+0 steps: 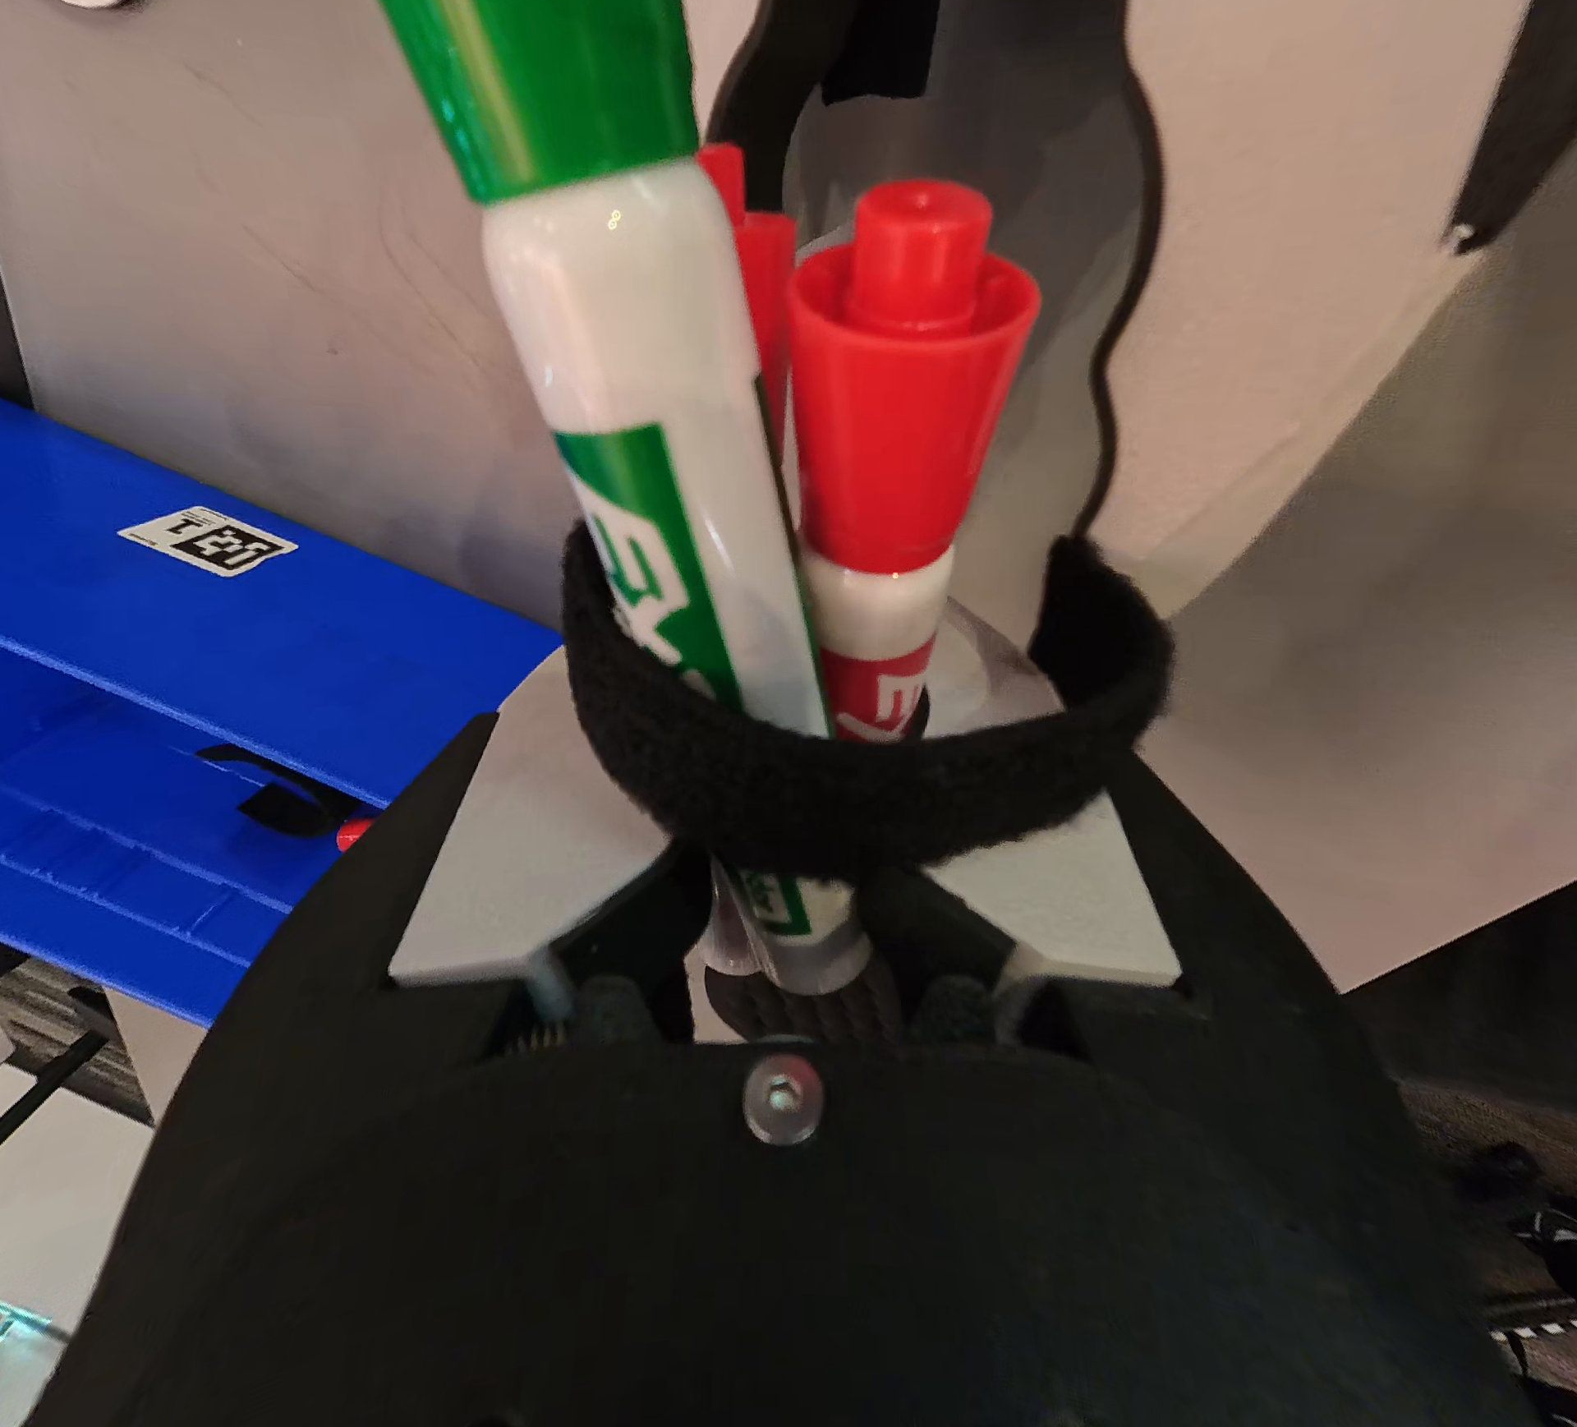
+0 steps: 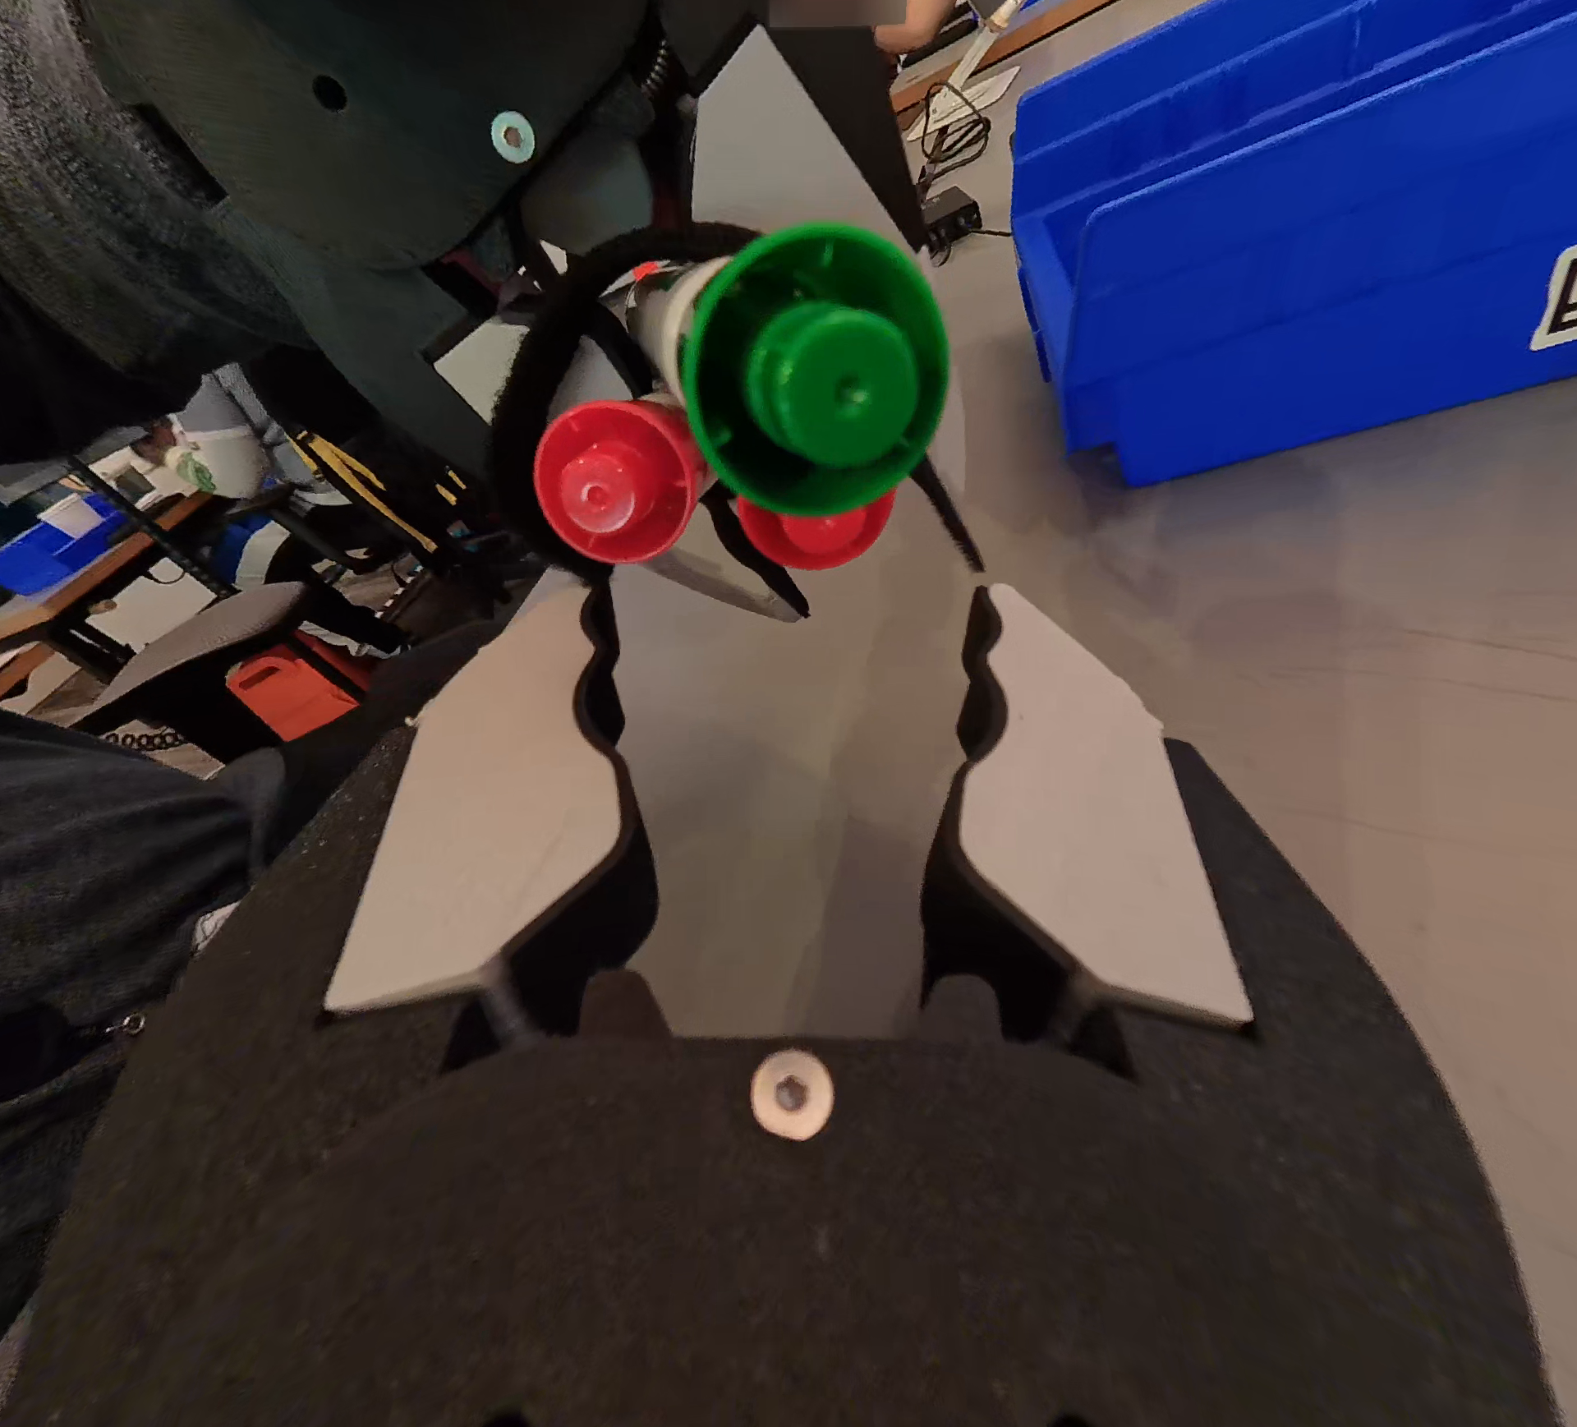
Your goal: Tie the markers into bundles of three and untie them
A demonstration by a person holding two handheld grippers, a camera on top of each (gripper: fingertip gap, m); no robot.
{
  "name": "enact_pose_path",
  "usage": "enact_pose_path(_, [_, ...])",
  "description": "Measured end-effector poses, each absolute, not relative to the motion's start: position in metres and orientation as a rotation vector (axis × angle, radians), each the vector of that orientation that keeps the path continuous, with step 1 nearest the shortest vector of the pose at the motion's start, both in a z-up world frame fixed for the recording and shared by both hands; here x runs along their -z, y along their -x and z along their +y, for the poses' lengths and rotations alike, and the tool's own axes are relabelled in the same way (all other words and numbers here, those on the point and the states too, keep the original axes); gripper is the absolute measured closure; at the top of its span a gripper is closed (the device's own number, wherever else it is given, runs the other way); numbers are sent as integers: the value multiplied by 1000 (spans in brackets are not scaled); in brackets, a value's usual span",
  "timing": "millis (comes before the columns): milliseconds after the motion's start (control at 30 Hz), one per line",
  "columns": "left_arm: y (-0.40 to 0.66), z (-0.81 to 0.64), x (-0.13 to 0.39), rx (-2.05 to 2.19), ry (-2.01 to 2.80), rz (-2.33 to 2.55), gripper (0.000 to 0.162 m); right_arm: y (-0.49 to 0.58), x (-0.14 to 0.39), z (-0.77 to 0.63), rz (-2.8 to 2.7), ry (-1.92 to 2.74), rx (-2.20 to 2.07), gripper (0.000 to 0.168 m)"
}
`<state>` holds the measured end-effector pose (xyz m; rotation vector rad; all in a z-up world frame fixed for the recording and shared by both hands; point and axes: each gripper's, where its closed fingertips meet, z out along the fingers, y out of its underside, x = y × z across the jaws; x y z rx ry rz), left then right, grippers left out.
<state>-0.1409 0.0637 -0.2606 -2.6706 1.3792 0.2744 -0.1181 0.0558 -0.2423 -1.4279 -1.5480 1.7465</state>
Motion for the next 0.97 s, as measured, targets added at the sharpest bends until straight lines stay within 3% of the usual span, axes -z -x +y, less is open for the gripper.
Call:
enact_pose_path(33, [140,64,260,-275,2668,1382,122,118,241,57,-1534,1431,-1754,95])
enact_pose_path(233, [134,63,256,-235,2667,1383,120,117,243,65,-1500,1477,-1772,120])
enact_pose_path(600, [129,58,248,-133,2690,1371,121,117,247,64,-1529,1490,-1743,109])
enact_pose_path(700, [126,56,248,-99,2694,1370,121,115,241,62,-1520,1437,-1781,117])
enact_pose_path(967, [122,50,247,25,2705,1347,121,118,240,68,-1530,1380,-1624,84])
